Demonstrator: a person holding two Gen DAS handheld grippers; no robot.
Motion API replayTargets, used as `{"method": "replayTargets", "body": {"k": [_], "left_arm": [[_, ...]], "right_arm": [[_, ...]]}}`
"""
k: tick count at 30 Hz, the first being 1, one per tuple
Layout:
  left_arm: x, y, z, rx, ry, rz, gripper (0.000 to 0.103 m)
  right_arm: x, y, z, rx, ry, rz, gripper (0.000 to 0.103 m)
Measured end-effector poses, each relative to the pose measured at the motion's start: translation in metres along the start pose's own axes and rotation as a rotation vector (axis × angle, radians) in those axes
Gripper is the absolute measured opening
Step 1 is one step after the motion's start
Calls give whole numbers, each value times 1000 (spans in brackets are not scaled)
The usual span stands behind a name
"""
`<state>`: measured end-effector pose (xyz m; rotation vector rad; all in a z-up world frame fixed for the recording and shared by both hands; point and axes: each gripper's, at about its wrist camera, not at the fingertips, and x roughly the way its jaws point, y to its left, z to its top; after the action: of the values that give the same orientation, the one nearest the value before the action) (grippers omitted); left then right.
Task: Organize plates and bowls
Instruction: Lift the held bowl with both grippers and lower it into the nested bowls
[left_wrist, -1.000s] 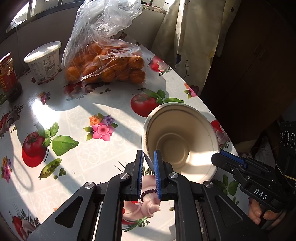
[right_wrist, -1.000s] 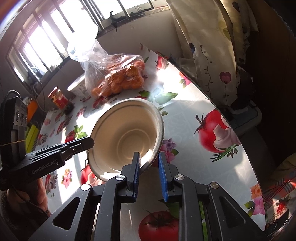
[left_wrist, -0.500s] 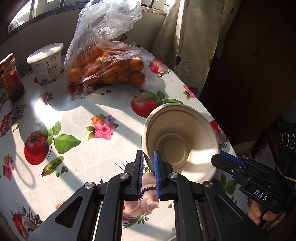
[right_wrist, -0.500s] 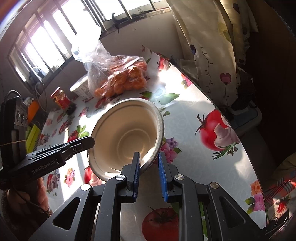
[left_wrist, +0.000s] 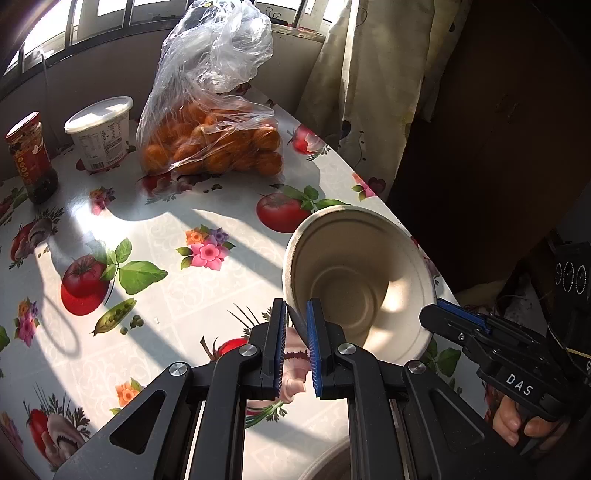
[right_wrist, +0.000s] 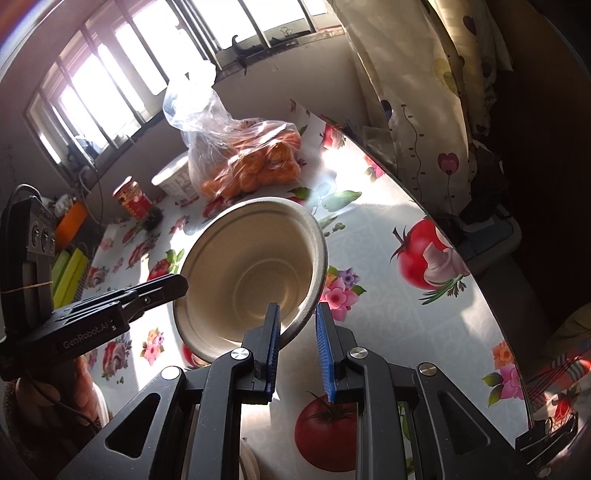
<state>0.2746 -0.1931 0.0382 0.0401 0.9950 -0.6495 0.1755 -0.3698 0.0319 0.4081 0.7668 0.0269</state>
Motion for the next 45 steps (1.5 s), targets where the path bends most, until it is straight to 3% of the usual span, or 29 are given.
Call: {"method": "replayTargets", "body": {"k": [30,45], "left_arm": [[-62,-13,-48,-19,-55,-10,12],[-77,-14,-76,-32,-61,-7,12]], "right_arm": [[-67,30,-48,-23,-49,42,19],[-82,40,-72,-18,-57,60,19]]}}
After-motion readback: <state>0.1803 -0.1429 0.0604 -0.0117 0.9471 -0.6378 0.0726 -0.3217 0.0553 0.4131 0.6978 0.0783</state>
